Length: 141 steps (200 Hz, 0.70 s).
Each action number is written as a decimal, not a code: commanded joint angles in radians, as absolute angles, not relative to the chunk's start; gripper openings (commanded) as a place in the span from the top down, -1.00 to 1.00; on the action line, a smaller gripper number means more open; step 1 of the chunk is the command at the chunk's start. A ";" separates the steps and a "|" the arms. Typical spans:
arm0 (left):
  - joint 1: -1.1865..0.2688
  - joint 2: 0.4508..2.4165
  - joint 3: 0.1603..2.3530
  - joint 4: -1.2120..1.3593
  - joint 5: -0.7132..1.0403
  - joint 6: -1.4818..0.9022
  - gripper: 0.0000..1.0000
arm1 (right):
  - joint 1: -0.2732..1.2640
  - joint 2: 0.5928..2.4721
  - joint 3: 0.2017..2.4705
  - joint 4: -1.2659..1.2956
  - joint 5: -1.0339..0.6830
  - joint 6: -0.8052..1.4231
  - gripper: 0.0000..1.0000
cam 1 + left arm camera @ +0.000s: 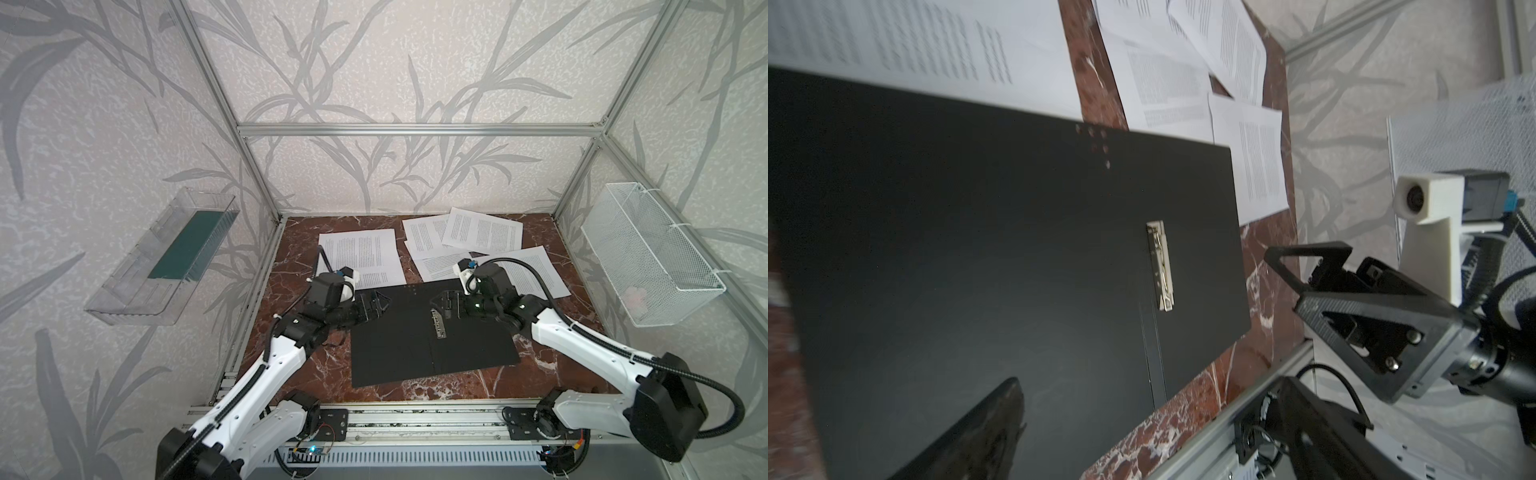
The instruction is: Put the files into the folder
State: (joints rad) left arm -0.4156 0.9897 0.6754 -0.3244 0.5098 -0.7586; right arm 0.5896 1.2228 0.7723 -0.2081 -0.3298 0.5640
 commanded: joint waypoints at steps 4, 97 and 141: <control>-0.481 1.088 0.621 -0.054 0.560 -0.841 -0.93 | 0.529 1.185 0.691 -0.243 -0.443 0.528 -0.54; -0.499 1.305 0.435 0.189 0.608 -0.866 -0.93 | 0.586 1.317 0.651 -0.160 -0.472 0.544 0.26; -0.500 1.244 0.384 0.023 0.462 -0.786 -0.93 | 0.619 1.395 0.665 -0.140 -0.468 0.532 0.35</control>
